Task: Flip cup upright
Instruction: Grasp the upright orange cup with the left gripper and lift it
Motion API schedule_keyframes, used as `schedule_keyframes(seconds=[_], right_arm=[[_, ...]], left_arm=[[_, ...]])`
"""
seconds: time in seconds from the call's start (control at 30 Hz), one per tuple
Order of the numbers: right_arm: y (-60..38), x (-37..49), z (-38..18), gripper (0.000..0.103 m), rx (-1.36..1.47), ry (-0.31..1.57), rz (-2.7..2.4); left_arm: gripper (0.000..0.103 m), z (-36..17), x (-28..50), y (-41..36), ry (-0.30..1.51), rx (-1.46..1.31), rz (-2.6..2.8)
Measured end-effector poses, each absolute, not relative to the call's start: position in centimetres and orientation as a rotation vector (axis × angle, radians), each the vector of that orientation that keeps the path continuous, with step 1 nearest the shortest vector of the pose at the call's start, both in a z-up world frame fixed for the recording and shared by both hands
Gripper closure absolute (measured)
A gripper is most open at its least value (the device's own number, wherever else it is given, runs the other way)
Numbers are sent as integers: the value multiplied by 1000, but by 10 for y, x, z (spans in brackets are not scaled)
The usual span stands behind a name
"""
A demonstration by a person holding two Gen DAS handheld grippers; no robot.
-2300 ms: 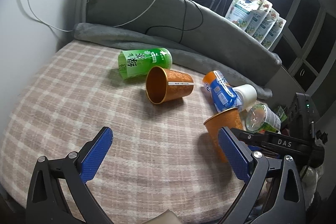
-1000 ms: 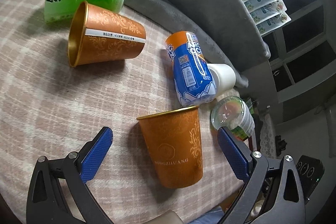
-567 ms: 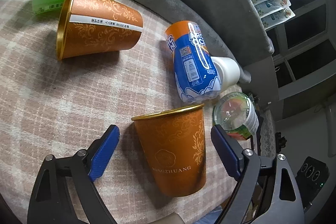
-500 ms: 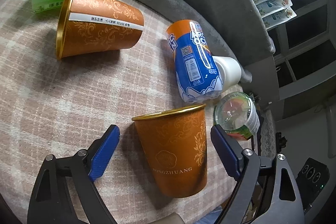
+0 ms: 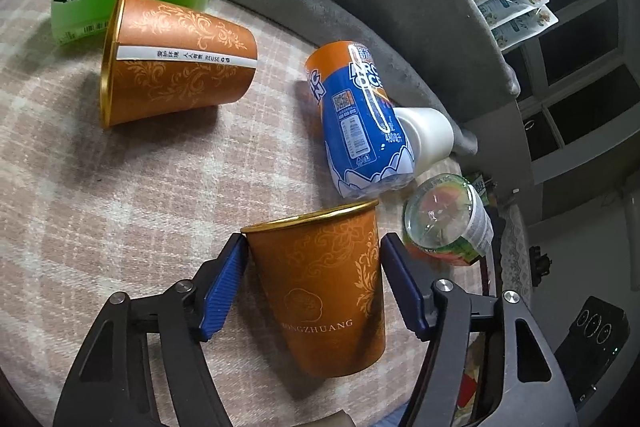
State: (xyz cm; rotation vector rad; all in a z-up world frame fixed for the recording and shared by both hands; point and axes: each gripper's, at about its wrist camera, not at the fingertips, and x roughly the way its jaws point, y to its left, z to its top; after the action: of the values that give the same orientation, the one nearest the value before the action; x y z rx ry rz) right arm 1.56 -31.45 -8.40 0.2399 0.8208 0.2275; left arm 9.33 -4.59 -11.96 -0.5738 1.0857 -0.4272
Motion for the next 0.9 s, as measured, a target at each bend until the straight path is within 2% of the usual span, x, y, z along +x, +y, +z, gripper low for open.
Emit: schedule_keyframes(seconds=[0.9], right_arm=[[-315, 18, -85, 22, 246, 819, 214]], left_arm=[[37, -76, 67, -78, 812, -198, -353]])
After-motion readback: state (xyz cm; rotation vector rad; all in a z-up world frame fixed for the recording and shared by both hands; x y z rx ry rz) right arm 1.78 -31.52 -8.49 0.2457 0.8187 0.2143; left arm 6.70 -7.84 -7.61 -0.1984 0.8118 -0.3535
